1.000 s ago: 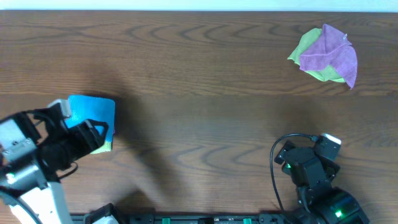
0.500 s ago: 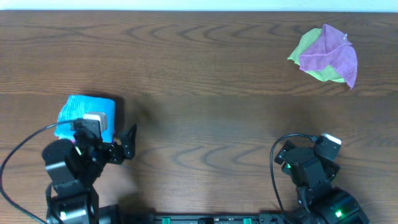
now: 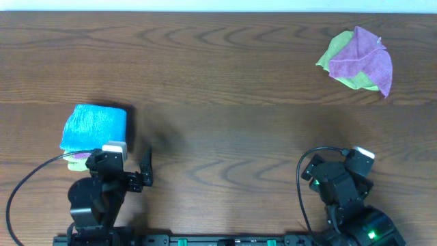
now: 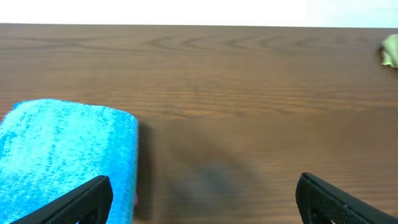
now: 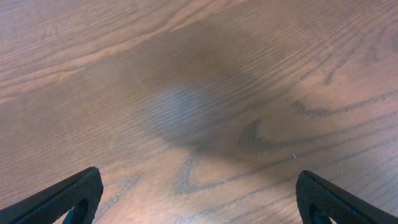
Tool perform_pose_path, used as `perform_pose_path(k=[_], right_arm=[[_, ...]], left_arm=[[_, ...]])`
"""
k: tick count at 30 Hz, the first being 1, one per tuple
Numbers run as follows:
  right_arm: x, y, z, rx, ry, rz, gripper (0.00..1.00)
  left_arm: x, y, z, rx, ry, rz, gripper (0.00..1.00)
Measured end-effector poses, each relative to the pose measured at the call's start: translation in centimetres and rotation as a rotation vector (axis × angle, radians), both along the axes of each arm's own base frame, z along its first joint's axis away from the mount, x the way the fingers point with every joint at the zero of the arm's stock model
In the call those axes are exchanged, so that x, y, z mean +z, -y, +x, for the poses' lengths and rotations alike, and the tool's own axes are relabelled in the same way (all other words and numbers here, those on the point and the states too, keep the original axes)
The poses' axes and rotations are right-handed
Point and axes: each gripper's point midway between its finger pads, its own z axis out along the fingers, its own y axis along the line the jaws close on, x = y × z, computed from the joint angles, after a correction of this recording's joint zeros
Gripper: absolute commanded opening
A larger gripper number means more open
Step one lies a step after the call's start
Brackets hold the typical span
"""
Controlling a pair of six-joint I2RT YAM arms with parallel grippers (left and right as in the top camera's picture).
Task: Fold the cloth
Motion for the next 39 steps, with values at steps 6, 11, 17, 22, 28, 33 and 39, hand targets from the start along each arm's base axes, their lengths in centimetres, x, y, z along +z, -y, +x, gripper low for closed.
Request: perform_pose_path(k=[6,11,17,22,28,33,39], right_arm=[[0.0,0.0,0.0,0.000,0.000,0.000,0.99],[0.0,0.0,0.0,0.000,0.001,0.000,0.99],[0.0,0.0,0.0,0.000,0.000,0.000,0.99],[0.0,0.0,0.0,0.000,0.000,0.000,0.99],[0.0,0.0,0.0,0.000,0.000,0.000,1.00],[0.0,0.0,0.0,0.000,0.000,0.000,0.99],[0.0,0.0,0.0,0.000,0.000,0.000,0.99]], left_arm=[[-1.8,-0.6,-0.3,0.040,0.003,0.029,0.95],[-3.7,-1.2,-0.4,0.073,-0.007,0.045,0.95],[-5.8,-1.9,-0.4,0.110,-0.026,0.061,0.95],[-5.4,-2.7,-0.4,0.155,-0.001,0.079,0.95],[-5.4,-3.5,-0.4,0.197,0.000,0.100,0.95],[-5.4,-3.6,-0.4,0.200,0.000,0.106,0.95],[-5.4,-3.6,-0.4,0.199,0.000,0.109,0.95]])
